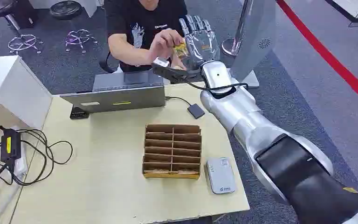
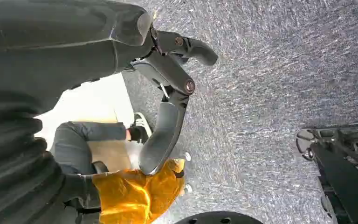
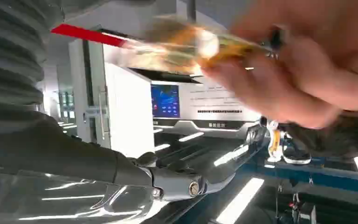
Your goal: Pass the card to the sensor for recognition and then transmit it.
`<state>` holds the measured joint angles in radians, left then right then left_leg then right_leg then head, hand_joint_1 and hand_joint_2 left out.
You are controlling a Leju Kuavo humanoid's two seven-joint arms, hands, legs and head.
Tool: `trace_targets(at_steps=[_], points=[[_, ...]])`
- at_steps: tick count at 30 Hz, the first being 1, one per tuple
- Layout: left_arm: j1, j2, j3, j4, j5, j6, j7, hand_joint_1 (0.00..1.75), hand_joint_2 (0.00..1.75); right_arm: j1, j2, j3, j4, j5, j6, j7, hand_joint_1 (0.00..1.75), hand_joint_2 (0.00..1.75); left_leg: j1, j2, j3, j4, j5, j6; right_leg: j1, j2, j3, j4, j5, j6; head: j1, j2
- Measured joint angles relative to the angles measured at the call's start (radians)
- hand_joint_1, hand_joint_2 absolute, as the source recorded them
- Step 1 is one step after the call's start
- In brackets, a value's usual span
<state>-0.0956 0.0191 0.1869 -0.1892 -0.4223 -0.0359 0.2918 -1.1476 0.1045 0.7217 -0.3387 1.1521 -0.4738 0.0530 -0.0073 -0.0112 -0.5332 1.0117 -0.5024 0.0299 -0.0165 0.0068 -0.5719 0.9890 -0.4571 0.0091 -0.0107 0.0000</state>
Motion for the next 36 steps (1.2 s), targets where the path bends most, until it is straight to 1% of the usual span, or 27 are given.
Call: trace_targets(at_steps=[4, 5, 6, 13, 26, 27, 29, 30, 33, 35, 36], points=[[0.000, 0.000, 0.000, 0.000, -0.001, 0.000, 0.000, 0.00, 1.75, 0.000, 0.000, -0.008, 0.000, 0.004, 0.000, -0.001, 0.00, 1.75, 0.000, 0.000, 0.000, 0.000, 0.000, 0.000, 0.000, 0.000, 0.000, 0.000, 0.000, 0.000, 0.000, 0.000], [0.000, 0.000, 0.000, 0.000, -0.001, 0.000, 0.000, 0.00, 1.75, 0.000, 0.000, -0.010, 0.000, 0.005, 0.000, -0.002, 0.05, 1.75, 0.000, 0.000, 0.000, 0.000, 0.000, 0.000, 0.000, 0.000, 0.000, 0.000, 0.000, 0.000, 0.000, 0.000], [0.000, 0.000, 0.000, 0.000, -0.001, 0.000, 0.000, 0.00, 1.75, 0.000, 0.000, -0.010, 0.000, 0.007, 0.000, -0.003, 1.75, 1.75, 0.000, 0.000, 0.000, 0.000, 0.000, 0.000, 0.000, 0.000, 0.000, 0.000, 0.000, 0.000, 0.000, 0.000], [0.000, 0.000, 0.000, 0.000, -0.003, 0.000, -0.002, 0.00, 1.75, 0.001, 0.000, -0.021, 0.001, 0.001, 0.002, -0.027, 1.75, 1.75, 0.000, 0.000, -0.001, 0.000, 0.000, 0.000, 0.000, 0.000, -0.001, 0.000, 0.000, 0.000, 0.000, 0.000], [0.001, 0.000, 0.000, 0.001, -0.008, -0.003, -0.003, 0.00, 1.75, 0.003, 0.000, -0.034, 0.001, -0.005, 0.001, -0.041, 1.75, 1.75, 0.000, 0.000, -0.002, 0.000, 0.000, 0.000, 0.000, 0.000, -0.001, 0.000, 0.000, 0.000, 0.000, 0.000], [0.001, 0.000, 0.000, 0.001, -0.008, -0.003, -0.003, 0.00, 1.75, 0.003, 0.000, -0.036, 0.001, -0.012, 0.000, -0.055, 1.75, 1.75, 0.000, 0.000, -0.002, 0.000, 0.000, 0.000, 0.000, 0.000, -0.001, 0.000, 0.000, 0.000, 0.000, 0.000], [0.001, 0.000, 0.000, 0.001, -0.008, -0.003, -0.006, 0.00, 1.75, 0.004, 0.000, -0.042, 0.000, -0.026, -0.014, -0.110, 1.75, 1.75, 0.000, 0.000, -0.002, 0.000, 0.000, 0.000, 0.000, 0.000, -0.001, 0.000, 0.000, 0.000, 0.000, 0.000], [0.002, 0.000, 0.000, 0.001, -0.005, -0.003, -0.009, 0.00, 1.75, 0.009, 0.000, -0.044, -0.004, -0.033, -0.036, -0.145, 1.75, 1.75, 0.000, 0.000, -0.002, 0.000, 0.000, 0.000, 0.000, 0.000, -0.001, 0.000, 0.000, 0.000, 0.000, 0.000], [0.011, 0.000, 0.004, 0.001, 0.013, 0.001, -0.023, 0.00, 1.75, 0.055, 0.000, -0.043, -0.059, -0.045, -0.136, -0.273, 1.75, 1.75, 0.000, 0.000, -0.001, 0.000, 0.000, 0.000, 0.000, 0.000, -0.001, 0.000, 0.000, 0.000, 0.000, 0.000], [0.018, 0.000, 0.013, 0.001, 0.030, 0.004, -0.031, 0.00, 1.75, 0.106, -0.010, -0.039, -0.123, -0.059, -0.156, -0.319, 1.75, 1.75, 0.000, 0.000, -0.001, 0.000, 0.000, -0.001, 0.001, 0.000, -0.002, 0.000, 0.000, 0.000, 0.000, 0.000], [0.023, 0.000, 0.018, 0.001, 0.037, 0.004, -0.032, 0.00, 1.75, 0.141, -0.025, -0.035, -0.168, -0.075, -0.154, -0.323, 1.75, 1.75, 0.000, 0.000, -0.001, 0.000, -0.001, -0.001, 0.001, 0.000, -0.002, 0.000, 0.000, 0.000, -0.001, 0.000]])
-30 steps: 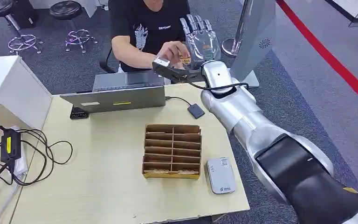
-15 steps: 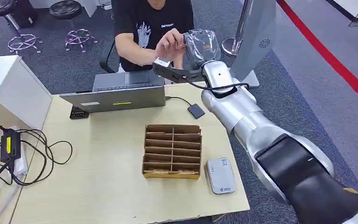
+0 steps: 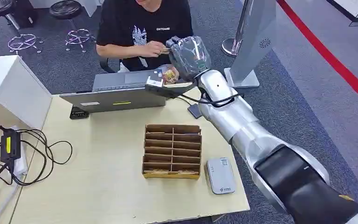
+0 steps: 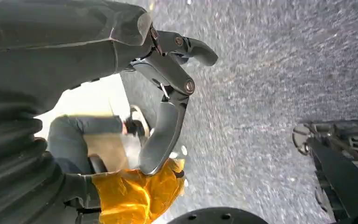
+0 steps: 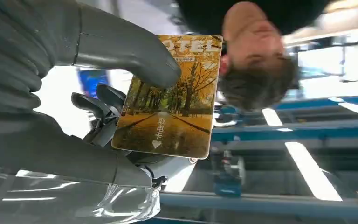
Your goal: Pass the card to the sensor for recognition and then transmit it.
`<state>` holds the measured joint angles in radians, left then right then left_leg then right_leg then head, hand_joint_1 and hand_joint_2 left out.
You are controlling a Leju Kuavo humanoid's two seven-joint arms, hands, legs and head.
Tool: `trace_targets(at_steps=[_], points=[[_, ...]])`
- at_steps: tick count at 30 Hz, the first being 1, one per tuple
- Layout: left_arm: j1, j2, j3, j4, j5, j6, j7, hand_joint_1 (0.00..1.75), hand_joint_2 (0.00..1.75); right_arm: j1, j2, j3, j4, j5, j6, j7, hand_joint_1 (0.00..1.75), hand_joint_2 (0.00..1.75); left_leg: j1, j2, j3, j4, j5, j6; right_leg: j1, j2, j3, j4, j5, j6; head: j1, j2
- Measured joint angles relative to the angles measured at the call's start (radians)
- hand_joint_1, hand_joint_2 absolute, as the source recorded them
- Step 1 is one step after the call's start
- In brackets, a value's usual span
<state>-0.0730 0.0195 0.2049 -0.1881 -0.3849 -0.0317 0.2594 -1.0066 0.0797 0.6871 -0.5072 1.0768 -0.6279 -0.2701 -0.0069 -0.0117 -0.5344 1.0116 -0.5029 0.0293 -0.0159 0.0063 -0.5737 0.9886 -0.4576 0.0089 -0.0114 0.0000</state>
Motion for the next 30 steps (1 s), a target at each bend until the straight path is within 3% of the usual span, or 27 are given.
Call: trace_targets(at_steps=[6, 10, 19, 24, 27, 30], points=[[0.025, 0.000, 0.050, 0.000, 0.036, 0.015, 0.000, 0.00, 1.75, 0.239, -0.158, 0.012, -0.338, -0.156, 0.023, -0.034, 1.75, 1.75, 0.000, -0.004, -0.001, 0.000, -0.001, 0.001, 0.000, -0.004, 0.001, -0.003, 0.000, 0.000, 0.000, 0.000], [0.040, 0.000, 0.091, 0.000, 0.053, 0.020, 0.000, 0.00, 1.75, 0.430, -0.279, -0.042, -0.541, -0.281, 0.054, -0.089, 1.75, 1.75, -0.001, -0.003, -0.001, 0.000, -0.003, 0.004, -0.001, -0.004, 0.003, -0.004, -0.001, 0.001, 0.001, 0.000], [0.037, 0.000, 0.128, 0.000, 0.071, 0.030, 0.000, 0.00, 1.75, 0.590, -0.373, -0.109, -0.724, -0.315, 0.092, -0.105, 1.75, 1.75, -0.001, -0.003, 0.001, 0.000, -0.003, 0.004, 0.000, -0.004, 0.003, -0.004, -0.003, 0.003, 0.000, 0.000], [0.054, 0.000, 0.179, 0.000, 0.101, 0.055, 0.003, 0.00, 1.75, 0.878, -0.450, -0.214, -0.930, -0.346, 0.093, -0.171, 1.75, 1.75, 0.000, -0.010, 0.000, 0.000, -0.007, 0.004, 0.000, -0.011, 0.006, -0.004, -0.007, 0.003, 0.001, 0.000], [0.055, 0.000, 0.197, 0.000, 0.103, 0.059, 0.005, 0.00, 1.75, 0.976, -0.489, -0.248, -1.026, -0.352, 0.168, -0.182, 1.75, 1.75, 0.000, -0.007, 0.001, 0.000, -0.008, 0.004, 0.000, -0.008, 0.005, -0.004, -0.008, 0.004, 0.000, 0.000], [0.054, 0.000, 0.207, 0.000, 0.093, 0.057, 0.004, 0.00, 1.75, 1.010, -0.538, -0.259, -1.084, -0.327, 0.300, -0.176, 1.75, 1.75, 0.000, -0.005, 0.001, 0.000, -0.008, 0.004, 0.000, -0.006, 0.005, -0.004, -0.008, 0.004, 0.000, 0.000]])
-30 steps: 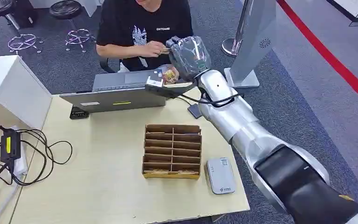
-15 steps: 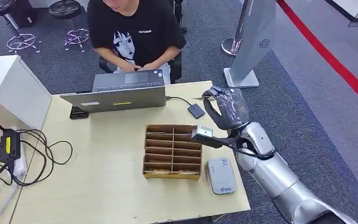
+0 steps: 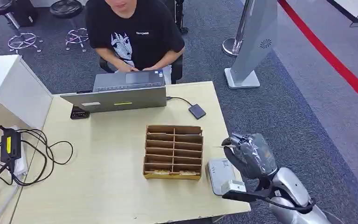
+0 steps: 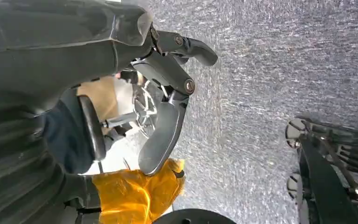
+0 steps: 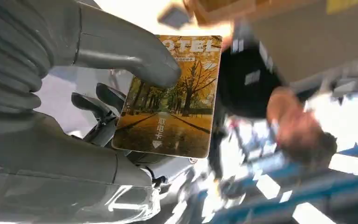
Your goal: Pass the card to the sensor for recognition and then transmit it.
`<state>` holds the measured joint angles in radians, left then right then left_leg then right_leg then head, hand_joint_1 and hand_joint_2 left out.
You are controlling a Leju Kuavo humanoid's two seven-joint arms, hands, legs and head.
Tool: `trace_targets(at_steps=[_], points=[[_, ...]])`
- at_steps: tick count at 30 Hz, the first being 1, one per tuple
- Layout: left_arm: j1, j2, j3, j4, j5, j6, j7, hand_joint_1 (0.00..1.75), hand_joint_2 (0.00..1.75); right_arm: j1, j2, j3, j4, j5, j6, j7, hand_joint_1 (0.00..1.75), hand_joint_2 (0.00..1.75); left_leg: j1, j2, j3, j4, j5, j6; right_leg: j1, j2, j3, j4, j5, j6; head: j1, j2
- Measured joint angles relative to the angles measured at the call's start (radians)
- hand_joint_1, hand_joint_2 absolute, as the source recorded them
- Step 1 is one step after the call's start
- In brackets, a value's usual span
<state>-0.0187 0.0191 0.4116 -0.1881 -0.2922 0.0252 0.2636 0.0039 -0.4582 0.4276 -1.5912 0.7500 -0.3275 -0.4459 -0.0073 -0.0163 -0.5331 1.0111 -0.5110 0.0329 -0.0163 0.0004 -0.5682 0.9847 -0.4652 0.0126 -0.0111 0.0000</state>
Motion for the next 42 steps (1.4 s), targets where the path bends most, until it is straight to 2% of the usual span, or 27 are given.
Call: trace_targets(at_steps=[4, 8, 12, 16, 18, 22, 30, 37, 42], points=[[-0.001, 0.000, 0.009, 0.000, -0.016, -0.008, 0.000, 0.00, 1.75, -0.008, -0.049, 0.012, -0.004, 0.036, 0.124, 0.024, 1.75, 1.75, 0.000, 0.001, 0.000, 0.000, 0.000, 0.000, 0.000, 0.001, 0.000, 0.000, 0.001, 0.000, 0.000, 0.000], [-0.003, 0.000, 0.012, 0.000, -0.026, -0.011, 0.000, 0.00, 1.75, -0.044, -0.066, 0.053, 0.021, 0.052, 0.180, 0.039, 1.75, 1.75, 0.000, 0.002, 0.001, 0.000, 0.000, 0.000, 0.000, 0.001, 0.001, 0.000, 0.001, 0.000, 0.000, 0.000], [-0.005, 0.000, 0.012, 0.000, -0.042, -0.013, 0.000, 0.00, 1.75, -0.111, -0.063, 0.129, 0.079, 0.152, 0.174, 0.123, 1.75, 1.75, 0.000, 0.003, 0.001, 0.000, 0.000, 0.000, 0.000, 0.003, 0.001, 0.000, 0.001, 0.000, 0.000, 0.000], [-0.009, 0.000, 0.012, 0.000, -0.053, -0.014, 0.002, 0.00, 1.75, -0.189, -0.035, 0.224, 0.173, 0.231, 0.132, 0.218, 1.75, 1.75, 0.001, 0.002, 0.001, 0.000, 0.000, 0.000, 0.000, 0.002, 0.001, 0.001, 0.001, 0.000, 0.000, 0.000], [-0.009, -0.001, 0.012, 0.000, -0.058, -0.015, 0.003, 0.00, 1.75, -0.219, -0.020, 0.257, 0.217, 0.242, 0.121, 0.241, 1.75, 1.75, 0.001, 0.002, 0.002, 0.000, 0.000, 0.000, 0.000, 0.002, 0.001, 0.001, 0.001, 0.000, 0.000, 0.000], [-0.009, -0.002, 0.013, 0.000, -0.059, -0.017, 0.004, 0.00, 1.75, -0.247, -0.003, 0.293, 0.275, 0.246, 0.120, 0.256, 1.75, 1.75, 0.001, 0.002, 0.001, 0.000, 0.000, 0.000, 0.000, 0.002, 0.001, 0.001, 0.001, 0.000, 0.000, 0.000], [-0.009, 0.000, 0.017, 0.000, -0.071, -0.019, 0.005, 0.00, 1.75, -0.272, -0.003, 0.327, 0.322, 0.207, 0.140, 0.283, 1.75, 1.75, 0.000, 0.002, 0.001, 0.000, 0.000, 0.000, 0.000, 0.002, 0.001, 0.000, 0.001, 0.000, 0.000, 0.000], [-0.008, 0.000, 0.034, 0.000, -0.082, -0.022, 0.005, 0.00, 1.75, -0.288, -0.046, 0.341, 0.325, 0.140, 0.228, 0.290, 1.75, 1.75, 0.000, 0.002, 0.001, 0.000, 0.000, 0.000, 0.000, 0.002, 0.001, 0.000, 0.001, 0.000, 0.000, 0.000], [-0.008, 0.000, 0.040, 0.000, -0.086, -0.022, 0.005, 0.00, 1.75, -0.296, -0.065, 0.345, 0.323, 0.142, 0.216, 0.303, 1.75, 1.75, 0.000, 0.002, 0.001, 0.000, 0.000, 0.000, 0.000, 0.002, 0.001, 0.000, 0.001, 0.000, 0.000, 0.000]])
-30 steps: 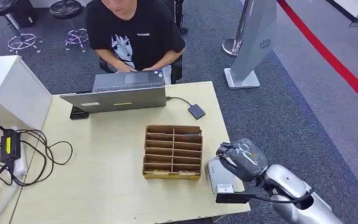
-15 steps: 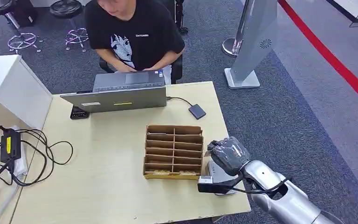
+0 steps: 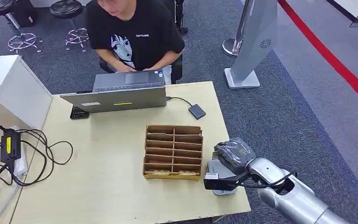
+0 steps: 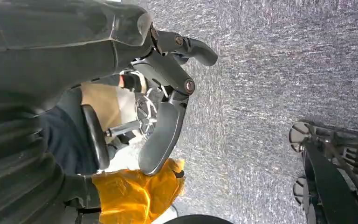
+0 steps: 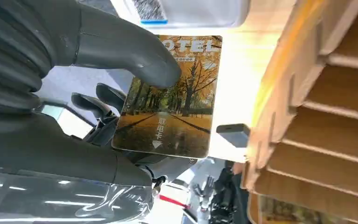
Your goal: Pass the card to the sensor for recognition and then transmit it.
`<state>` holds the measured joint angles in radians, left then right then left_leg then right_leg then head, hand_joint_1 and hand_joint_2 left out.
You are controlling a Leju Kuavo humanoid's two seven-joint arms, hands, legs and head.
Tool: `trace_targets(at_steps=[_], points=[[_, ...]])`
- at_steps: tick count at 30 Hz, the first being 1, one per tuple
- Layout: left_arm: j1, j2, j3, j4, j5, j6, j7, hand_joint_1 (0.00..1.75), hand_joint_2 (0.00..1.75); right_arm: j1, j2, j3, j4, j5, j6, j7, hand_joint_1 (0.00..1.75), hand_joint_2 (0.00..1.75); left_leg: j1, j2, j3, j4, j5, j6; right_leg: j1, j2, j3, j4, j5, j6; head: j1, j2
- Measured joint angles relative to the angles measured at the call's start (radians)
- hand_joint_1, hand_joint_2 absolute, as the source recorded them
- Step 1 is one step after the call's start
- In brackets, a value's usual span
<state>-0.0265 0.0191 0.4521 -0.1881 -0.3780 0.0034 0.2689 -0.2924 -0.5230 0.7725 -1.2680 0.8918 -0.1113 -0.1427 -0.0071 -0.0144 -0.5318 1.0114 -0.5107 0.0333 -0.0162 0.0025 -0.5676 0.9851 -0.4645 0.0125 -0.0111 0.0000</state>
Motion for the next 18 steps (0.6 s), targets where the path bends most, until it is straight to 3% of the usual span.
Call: trace_targets(at_steps=[7, 14, 18], points=[[0.000, 0.000, 0.014, 0.000, -0.004, 0.003, -0.001, 0.00, 1.75, 0.027, -0.003, -0.030, -0.053, 0.038, -0.146, -0.003, 1.75, 1.75, 0.000, 0.000, 0.000, 0.000, 0.000, 0.000, 0.000, 0.000, 0.000, 0.000, 0.000, 0.000, 0.000, 0.000], [0.000, -0.001, 0.026, 0.000, -0.021, 0.002, -0.001, 0.00, 1.75, 0.047, -0.013, -0.118, -0.189, 0.068, -0.276, -0.019, 1.75, 1.75, 0.000, 0.000, 0.000, 0.000, 0.000, 0.000, 0.000, 0.000, 0.000, 0.000, 0.000, 0.000, 0.000, 0.000], [0.000, 0.000, 0.026, 0.000, -0.044, -0.005, -0.001, 0.00, 1.75, -0.031, -0.004, -0.153, -0.236, 0.018, -0.238, -0.061, 1.75, 1.75, 0.000, 0.003, 0.000, 0.000, 0.000, 0.000, 0.000, 0.003, 0.000, 0.001, 0.001, 0.000, 0.000, 0.000]])
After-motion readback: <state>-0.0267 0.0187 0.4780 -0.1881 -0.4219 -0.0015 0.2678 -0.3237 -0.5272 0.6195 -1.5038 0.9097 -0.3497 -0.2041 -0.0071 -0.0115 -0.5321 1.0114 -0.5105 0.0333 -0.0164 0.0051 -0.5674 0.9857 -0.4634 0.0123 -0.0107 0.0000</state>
